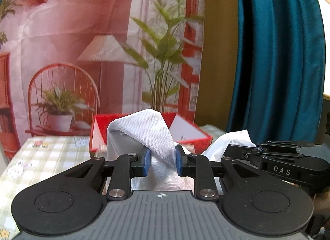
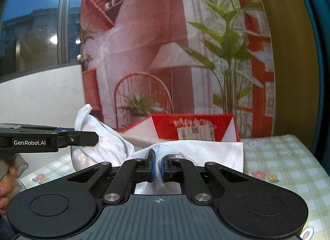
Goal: Organize soft objects
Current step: 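Lift the white cloth with both grippers toward the red box, then open both grippers to drop the white cloth into the red box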
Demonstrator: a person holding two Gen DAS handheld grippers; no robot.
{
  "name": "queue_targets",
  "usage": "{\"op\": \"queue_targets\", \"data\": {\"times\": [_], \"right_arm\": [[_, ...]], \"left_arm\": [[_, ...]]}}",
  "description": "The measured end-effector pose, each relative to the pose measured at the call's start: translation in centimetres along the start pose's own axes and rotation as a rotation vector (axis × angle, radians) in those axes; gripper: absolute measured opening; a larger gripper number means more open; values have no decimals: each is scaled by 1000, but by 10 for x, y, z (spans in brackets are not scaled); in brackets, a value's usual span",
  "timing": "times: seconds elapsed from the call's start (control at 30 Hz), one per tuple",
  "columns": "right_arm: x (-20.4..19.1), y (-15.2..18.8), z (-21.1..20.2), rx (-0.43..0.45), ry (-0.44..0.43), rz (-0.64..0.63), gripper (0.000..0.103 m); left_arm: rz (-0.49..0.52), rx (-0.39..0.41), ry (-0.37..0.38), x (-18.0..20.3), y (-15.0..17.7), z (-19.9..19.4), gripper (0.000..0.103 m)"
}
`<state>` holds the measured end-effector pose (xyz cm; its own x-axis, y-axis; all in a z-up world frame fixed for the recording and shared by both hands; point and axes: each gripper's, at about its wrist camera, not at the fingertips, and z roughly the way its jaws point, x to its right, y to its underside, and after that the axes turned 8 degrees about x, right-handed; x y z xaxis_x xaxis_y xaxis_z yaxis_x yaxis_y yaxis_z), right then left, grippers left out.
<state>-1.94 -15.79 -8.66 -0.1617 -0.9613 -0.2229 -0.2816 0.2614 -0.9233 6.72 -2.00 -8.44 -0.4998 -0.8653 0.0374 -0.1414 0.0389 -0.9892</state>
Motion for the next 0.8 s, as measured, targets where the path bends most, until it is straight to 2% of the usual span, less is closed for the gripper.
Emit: {"op": "queue_targets", "data": {"times": [0.2,0.4,0.6,0.8], "right_arm": [[5,-41,2,74,-42,-15,4],[22,-86,35,99,-79,-13,4],[39,-109,95,60,-90,-54,4],[57,-99,160,-40,-74,-87,4]], "left_arm": [[6,62,15,-7,-40,6,26],[25,69,32,-21,-80,43,26],[10,-22,32,-46,-99,103,26],[-21,-156,6,-71,-84,159,26]]}}
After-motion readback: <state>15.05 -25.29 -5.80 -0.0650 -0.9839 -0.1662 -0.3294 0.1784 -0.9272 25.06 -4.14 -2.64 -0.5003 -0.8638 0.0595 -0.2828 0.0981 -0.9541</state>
